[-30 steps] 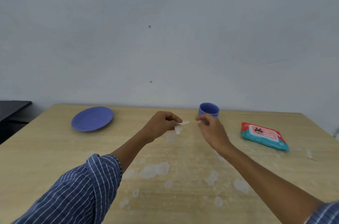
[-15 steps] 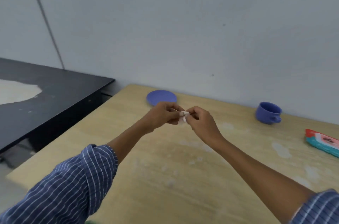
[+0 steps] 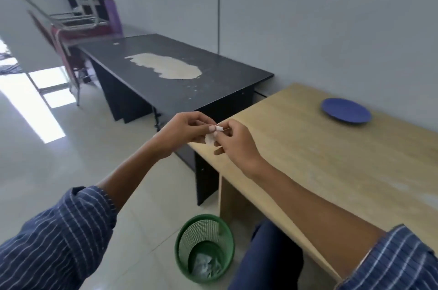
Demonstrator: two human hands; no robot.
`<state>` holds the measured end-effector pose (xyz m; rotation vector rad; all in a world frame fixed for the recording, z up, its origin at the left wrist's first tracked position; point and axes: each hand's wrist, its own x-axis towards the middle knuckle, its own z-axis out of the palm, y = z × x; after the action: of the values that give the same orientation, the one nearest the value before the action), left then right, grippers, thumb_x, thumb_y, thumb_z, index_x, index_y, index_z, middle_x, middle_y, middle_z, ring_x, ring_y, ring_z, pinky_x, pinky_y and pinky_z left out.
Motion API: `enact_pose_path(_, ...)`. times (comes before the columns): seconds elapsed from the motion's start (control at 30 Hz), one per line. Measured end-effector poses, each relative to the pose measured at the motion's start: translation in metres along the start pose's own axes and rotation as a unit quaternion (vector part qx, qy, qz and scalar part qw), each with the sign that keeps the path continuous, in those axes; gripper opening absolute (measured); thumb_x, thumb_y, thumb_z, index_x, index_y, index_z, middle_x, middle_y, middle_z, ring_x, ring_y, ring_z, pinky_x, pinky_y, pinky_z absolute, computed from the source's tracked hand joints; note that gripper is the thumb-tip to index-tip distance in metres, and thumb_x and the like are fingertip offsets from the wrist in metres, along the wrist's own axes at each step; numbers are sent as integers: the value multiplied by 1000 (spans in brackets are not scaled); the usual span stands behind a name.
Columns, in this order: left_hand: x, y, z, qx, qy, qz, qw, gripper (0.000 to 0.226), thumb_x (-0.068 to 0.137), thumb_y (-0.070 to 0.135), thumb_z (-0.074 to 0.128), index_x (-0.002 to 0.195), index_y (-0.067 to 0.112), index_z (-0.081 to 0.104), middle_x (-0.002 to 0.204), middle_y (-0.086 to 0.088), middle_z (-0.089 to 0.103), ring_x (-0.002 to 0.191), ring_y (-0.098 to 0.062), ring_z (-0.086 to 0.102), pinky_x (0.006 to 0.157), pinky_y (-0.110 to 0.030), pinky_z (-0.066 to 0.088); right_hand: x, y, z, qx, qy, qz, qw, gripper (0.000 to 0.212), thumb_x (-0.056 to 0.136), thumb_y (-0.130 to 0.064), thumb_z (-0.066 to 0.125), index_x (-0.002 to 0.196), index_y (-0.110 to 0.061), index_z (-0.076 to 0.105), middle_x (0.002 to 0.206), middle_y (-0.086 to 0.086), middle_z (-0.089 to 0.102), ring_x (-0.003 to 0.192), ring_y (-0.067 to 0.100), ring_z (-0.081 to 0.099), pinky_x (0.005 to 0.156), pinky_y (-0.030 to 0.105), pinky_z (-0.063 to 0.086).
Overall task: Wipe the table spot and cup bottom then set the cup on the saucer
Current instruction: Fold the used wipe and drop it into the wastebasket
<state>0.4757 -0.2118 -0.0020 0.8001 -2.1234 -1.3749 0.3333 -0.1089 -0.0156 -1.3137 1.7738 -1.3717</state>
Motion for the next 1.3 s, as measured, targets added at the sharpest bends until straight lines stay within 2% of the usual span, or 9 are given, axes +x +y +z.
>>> enact_pose_path(0.2, -64, -74, -40, -24, 30, -92, 995, 20, 84, 31, 75, 99, 18, 73, 96, -7, 76, 84, -17, 72, 72, -26, 59, -16, 29, 90, -21, -79, 19, 996, 21, 96, -25, 63, 106, -7, 65, 104, 8, 71, 73, 24, 72, 67, 40, 64)
enact_pose_path(0.4, -81, -168, 17, -86, -3, -222, 971, 25, 86, 11, 72, 108, -1, 66, 108, -25, 70, 88, -27, 69, 87, -43, 60, -36, 124, 117, -16, -116, 202, 972, 16, 92, -19, 65, 102, -7, 63, 84, 7, 63, 72, 18, 59, 53, 30, 49)
enact_pose_path(0.53, -84, -210, 59, -112, -4, -283, 952, 27, 89, 6, 67, 115, 0, 62, 106, -24, 66, 85, -28, 66, 86, -43, 59, -45, 179, 121, -48, -101, 281, 953, 9, 91, -11, 61, 84, -16, 59, 79, 6, 62, 67, 20, 58, 51, 33, 46)
enact_pose_path(0.63, -88, -232, 79, -93, -15, -309, 946, 25, 91, 7, 64, 116, 2, 65, 96, -13, 67, 76, -18, 62, 72, -31, 56, -48, 203, 121, -81, -114, 306, 942, 8, 90, -12, 59, 96, -17, 58, 89, 6, 62, 67, 14, 55, 57, 28, 45)
enact_pose_path(0.73, -88, -247, 89, -27, -30, -326, 945, 28, 94, 13, 61, 121, 7, 64, 108, -11, 69, 81, -18, 58, 63, -23, 47, -50, 220, 115, -139, -142, 299, 933, 22, 92, -13, 54, 112, -17, 62, 92, -1, 61, 72, 9, 54, 57, 21, 40)
enact_pose_path(0.87, -81, -248, 87, -13, -28, -337, 941, 25, 98, 14, 54, 121, 8, 62, 114, -16, 64, 86, -24, 53, 63, -28, 47, -47, 225, 105, -157, -139, 290, 934, 12, 95, -19, 52, 97, -25, 62, 87, -5, 62, 67, 5, 54, 51, 18, 38)
enact_pose_path(1.1, -56, -198, 54, 23, -18, -251, 968, 30, 99, 15, 50, 127, 6, 58, 120, -15, 63, 107, -31, 64, 85, -39, 56, -29, 180, 113, -124, -134, 191, 964, 19, 99, -18, 47, 107, -21, 65, 93, -6, 62, 75, 3, 57, 57, 17, 42)
enact_pose_path(1.23, -47, -159, 25, 69, 5, -192, 979, 24, 98, 18, 54, 117, 9, 65, 111, -14, 69, 101, -29, 67, 81, -38, 57, -17, 125, 115, -81, -142, 138, 977, 23, 97, -22, 47, 111, -19, 64, 87, -2, 66, 70, 11, 61, 59, 29, 50)
enact_pose_path(1.3, -43, -139, 7, 108, 22, -163, 980, 21, 96, 21, 57, 112, 12, 67, 105, -6, 70, 94, -22, 69, 74, -32, 57, -13, 95, 111, -71, -146, 108, 981, 25, 97, -22, 48, 116, -18, 64, 93, 2, 69, 80, 16, 66, 71, 38, 58)
